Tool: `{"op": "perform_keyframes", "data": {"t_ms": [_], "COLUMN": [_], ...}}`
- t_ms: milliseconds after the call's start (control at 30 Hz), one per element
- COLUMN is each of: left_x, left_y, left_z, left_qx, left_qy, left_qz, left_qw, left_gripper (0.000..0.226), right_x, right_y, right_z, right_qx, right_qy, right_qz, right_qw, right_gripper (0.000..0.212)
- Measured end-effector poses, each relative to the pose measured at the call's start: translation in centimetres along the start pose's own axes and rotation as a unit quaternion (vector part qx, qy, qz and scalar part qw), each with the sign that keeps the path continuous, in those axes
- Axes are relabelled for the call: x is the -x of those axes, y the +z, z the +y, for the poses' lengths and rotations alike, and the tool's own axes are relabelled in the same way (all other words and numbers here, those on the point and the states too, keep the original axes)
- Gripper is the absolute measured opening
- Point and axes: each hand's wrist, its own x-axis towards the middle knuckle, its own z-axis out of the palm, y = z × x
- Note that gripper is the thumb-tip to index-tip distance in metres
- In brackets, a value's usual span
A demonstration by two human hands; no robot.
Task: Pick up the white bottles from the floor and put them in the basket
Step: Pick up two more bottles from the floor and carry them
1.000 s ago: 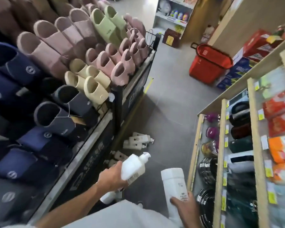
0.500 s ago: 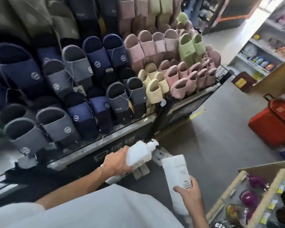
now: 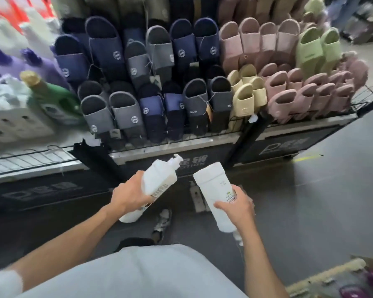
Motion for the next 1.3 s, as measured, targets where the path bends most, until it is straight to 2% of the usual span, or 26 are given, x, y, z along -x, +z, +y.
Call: {"op": "perform_keyframes", "data": {"t_ms": [233, 500, 733, 933, 1300], "left_x": [8.0, 14.9, 21.0, 24.8, 31.9], "left_y": [-0.4, -1.3, -0.7, -0.4, -0.7], "left_z": [-7.2, -15.7, -22.0, -26.3, -34.0], "left_qx": [0.058, 0.126, 0.192, 0.181, 0.171], "left_qy": [-0.111, -0.191, -0.283, -0.342, -0.464], "left_qz": [0.06, 0.121, 0.168, 0.204, 0.258], "left_qw": [0.99, 0.966, 0.924, 0.899, 0.83], "left_gripper": [0.063, 0.069, 0.067, 0.062, 0.068], "right_x": [1.9, 5.1, 8.4, 11.8, 17.9], "right_y": [5.2, 12.1, 18.6, 24.2, 35.1], "right_z": [-4.6, -11.7, -16.5, -20.3, -28.0], "right_qx": [0.059, 0.155, 0.23, 0.259, 0.283], "right_qy": [-0.078, -0.175, -0.244, -0.295, -0.367], "right_qz": [-0.1, -0.185, -0.239, -0.275, -0.357], "right_qw": [0.99, 0.954, 0.911, 0.878, 0.811], "right_gripper": [0.051, 0.065, 0.07, 0.072, 0.075]}}
